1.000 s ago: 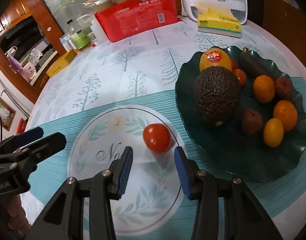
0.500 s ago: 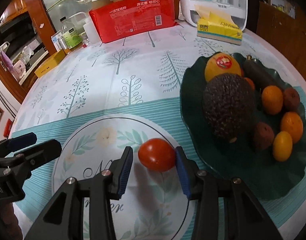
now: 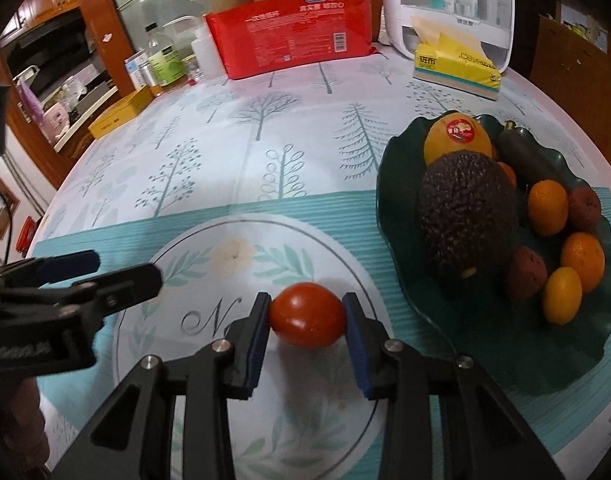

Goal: Organize fruits
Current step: 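Grasp the last cherry tomato with the right tool, then carry the cherry tomato into the green plate and open the right tool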

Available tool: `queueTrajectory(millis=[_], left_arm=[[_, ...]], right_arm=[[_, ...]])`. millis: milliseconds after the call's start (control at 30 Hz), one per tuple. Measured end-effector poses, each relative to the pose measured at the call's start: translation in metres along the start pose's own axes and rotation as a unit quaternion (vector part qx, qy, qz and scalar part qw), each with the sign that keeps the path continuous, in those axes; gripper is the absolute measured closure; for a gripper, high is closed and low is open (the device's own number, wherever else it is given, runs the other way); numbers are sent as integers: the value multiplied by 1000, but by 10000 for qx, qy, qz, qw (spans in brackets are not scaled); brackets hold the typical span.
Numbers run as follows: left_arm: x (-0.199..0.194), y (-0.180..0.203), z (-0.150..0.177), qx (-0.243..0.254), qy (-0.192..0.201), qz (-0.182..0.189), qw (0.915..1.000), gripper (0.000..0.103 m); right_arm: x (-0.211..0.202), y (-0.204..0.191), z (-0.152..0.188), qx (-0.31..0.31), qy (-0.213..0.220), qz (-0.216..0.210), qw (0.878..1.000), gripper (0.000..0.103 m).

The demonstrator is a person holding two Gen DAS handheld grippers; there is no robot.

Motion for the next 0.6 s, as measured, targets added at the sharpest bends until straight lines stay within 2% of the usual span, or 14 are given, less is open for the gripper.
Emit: queueTrajectory(millis=[100,333,600], left_arm=[[-3,7,12,80,-79,57,9999,1],[-16,45,39,147,-382,309,9987,1],[-52,125,20,383,-36,739,9965,1]], right_arm=[[-8,-1,7,5,-41,-144,9999,67],[-36,9,23,-137,-54,-279,9995,67],[-81,63,6,-402,316,30,9987,67]])
Point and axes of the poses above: each gripper's, at about its wrist camera, not at the fingertips, and x roughly the way its jaws point, y to its right, z to its underside, the point moved 9 cm from there along x, roughly the way its jaws point, and after that the axes turned 14 degrees about -x, right-handed, at the moved point
